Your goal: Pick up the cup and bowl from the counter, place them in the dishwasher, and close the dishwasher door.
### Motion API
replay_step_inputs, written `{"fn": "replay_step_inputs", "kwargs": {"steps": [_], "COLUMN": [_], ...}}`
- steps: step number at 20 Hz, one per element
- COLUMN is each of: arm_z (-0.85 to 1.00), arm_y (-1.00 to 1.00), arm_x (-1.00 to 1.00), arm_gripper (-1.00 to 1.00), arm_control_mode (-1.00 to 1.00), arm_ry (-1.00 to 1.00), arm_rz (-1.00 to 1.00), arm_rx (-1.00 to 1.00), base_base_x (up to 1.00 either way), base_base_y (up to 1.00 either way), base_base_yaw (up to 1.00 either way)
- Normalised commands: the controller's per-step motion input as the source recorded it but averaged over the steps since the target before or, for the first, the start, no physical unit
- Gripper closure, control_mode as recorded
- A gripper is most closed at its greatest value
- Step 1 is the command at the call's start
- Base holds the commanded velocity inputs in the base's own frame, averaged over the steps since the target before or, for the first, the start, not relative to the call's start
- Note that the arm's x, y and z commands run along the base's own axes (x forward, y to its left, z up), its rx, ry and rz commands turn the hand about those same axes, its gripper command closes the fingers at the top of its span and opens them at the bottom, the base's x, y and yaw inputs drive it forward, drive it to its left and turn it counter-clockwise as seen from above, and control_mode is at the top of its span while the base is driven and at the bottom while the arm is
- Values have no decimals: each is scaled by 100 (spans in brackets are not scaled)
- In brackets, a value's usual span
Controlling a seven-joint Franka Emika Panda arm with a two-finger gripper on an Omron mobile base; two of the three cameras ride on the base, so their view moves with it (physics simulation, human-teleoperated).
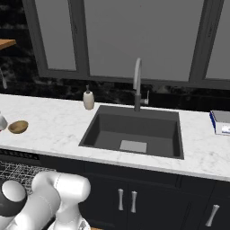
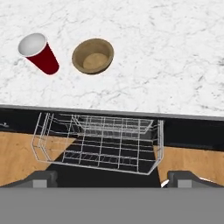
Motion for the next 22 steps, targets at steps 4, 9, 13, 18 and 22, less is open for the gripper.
{"fn": "replay_step_inputs", "kwargs": {"steps": [4, 9, 13, 18, 22], "arm_z": [-21, -18, -6, -6, -12], "arm_y": [48, 47, 40, 29, 31], "arm_x": [23, 25, 36, 32, 31], "arm_gripper": [-100, -100, -100, -100, -100], "arm_control_mode": [-100, -100, -100, -100, -100], "arm_ry": [0, 0, 1, 3, 2], "arm_rz": [0, 0, 0, 0, 0], "arm_rx": [0, 0, 0, 0, 0], "base_base_x": [0, 0, 0, 0, 0], "base_base_y": [0, 0, 0, 0, 0], "base_base_yaw": [0, 0, 0, 0, 0]}}
